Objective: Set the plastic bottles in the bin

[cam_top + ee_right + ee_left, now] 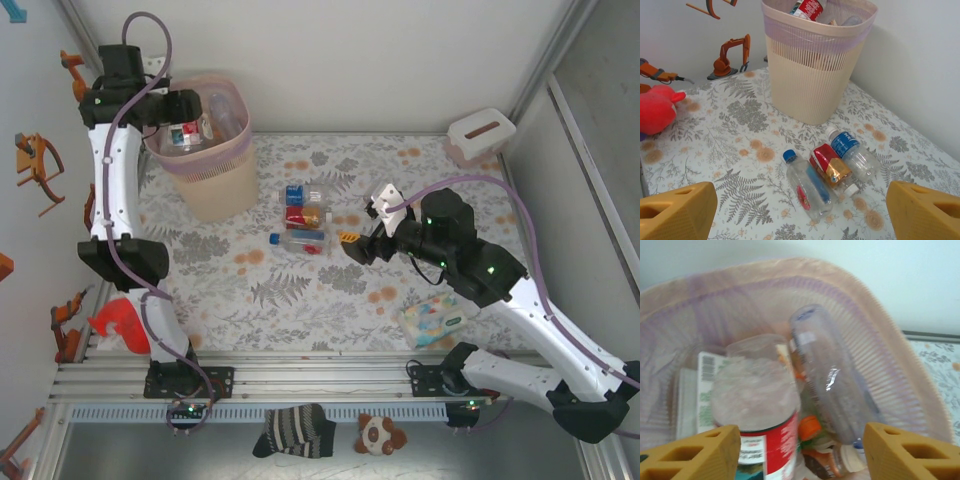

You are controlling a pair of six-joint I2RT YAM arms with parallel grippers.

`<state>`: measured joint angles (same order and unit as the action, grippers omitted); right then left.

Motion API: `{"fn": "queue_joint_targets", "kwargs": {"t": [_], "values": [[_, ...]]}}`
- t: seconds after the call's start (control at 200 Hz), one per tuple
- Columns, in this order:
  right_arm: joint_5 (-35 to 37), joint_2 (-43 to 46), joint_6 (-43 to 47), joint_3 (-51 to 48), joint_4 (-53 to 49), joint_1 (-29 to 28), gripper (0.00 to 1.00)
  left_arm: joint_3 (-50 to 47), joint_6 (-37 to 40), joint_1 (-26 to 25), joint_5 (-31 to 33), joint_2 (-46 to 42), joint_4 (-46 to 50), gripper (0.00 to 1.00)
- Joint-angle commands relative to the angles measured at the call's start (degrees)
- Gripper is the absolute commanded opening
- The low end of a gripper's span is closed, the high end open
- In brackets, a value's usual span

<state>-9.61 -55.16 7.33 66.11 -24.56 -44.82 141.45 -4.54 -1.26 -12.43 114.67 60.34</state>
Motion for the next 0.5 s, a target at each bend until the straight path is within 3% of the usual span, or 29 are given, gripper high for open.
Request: {"fn": "queue_joint_targets", "kwargs": {"t": [0.0,0.17,0.491], "values": [[-0.2,1.0,-0.6,-0.2,2.6,-0.2,0.86,1.3,0.0,-1.0,-5.4,-0.4,-3.0,0.58],[-0.3,1.0,-0.8,-0.2,2.7,-0.1,0.86,1.6,-0.9,-1.2,-10.3,3.1,-2.8,0.45],[0.2,1.5,-0.7,-0.1,2.1,-0.2,0.87,-2.2,-0.4,2.0,-3.7,5.4,1.3,0.4]]}}
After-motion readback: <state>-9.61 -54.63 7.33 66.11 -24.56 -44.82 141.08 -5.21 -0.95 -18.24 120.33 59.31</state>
